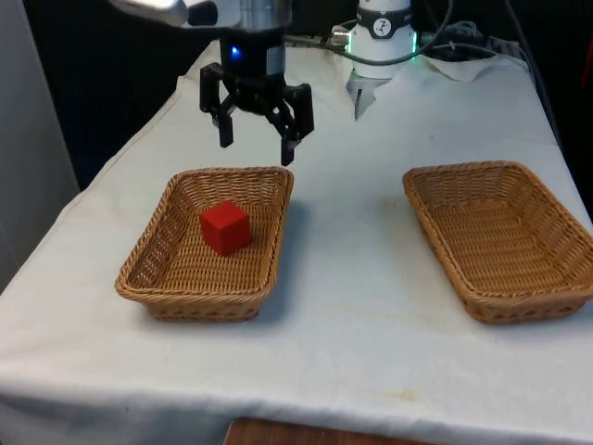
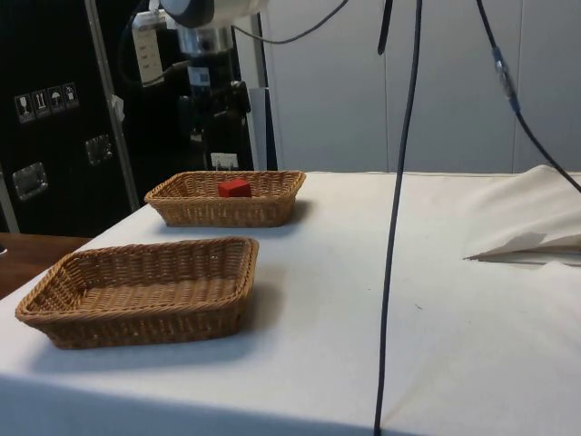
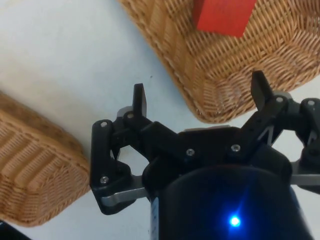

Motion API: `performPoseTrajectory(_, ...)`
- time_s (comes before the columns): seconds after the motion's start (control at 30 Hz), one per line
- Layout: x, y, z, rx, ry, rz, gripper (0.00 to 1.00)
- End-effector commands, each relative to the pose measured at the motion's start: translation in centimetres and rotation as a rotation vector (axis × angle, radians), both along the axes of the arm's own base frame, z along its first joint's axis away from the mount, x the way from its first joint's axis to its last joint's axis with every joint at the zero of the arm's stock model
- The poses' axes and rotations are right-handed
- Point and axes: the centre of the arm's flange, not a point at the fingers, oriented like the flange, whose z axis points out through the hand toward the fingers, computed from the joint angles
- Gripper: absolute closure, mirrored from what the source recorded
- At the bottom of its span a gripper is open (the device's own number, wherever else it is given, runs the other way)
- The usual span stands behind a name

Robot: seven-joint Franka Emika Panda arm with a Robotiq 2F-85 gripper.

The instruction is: Pick up the red cube and place it into the right basket.

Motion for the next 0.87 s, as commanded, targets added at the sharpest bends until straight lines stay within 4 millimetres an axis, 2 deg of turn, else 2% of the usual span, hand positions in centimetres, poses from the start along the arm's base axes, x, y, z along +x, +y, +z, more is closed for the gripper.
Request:
performPoseTrajectory(0.0, -0.1, 0.1, 0.3, 0.001, 0.001, 0.001, 0.0)
performPoseTrajectory(0.17, -1.1, 0.8, 2.2, 0.002, 0.001, 0.013, 0.0)
performPoseTrajectory(0.23, -1.5, 0.9, 2.7, 0.004, 0.0, 0.016, 0.0)
performPoseTrajectory(0.27, -1.1, 0.8, 2.4, 0.008, 0.004, 0.016, 0.0)
performPoseTrajectory(0.43, -2.6, 1.1, 3.9, 0.011, 0.001, 0.029, 0.0)
performPoseTrajectory(0.7, -4.1, 1.4, 4.4, 0.021, 0.009, 0.05, 0.0)
performPoseTrajectory(0.83, -4.2, 1.4, 4.4, 0.026, 0.015, 0.05, 0.0)
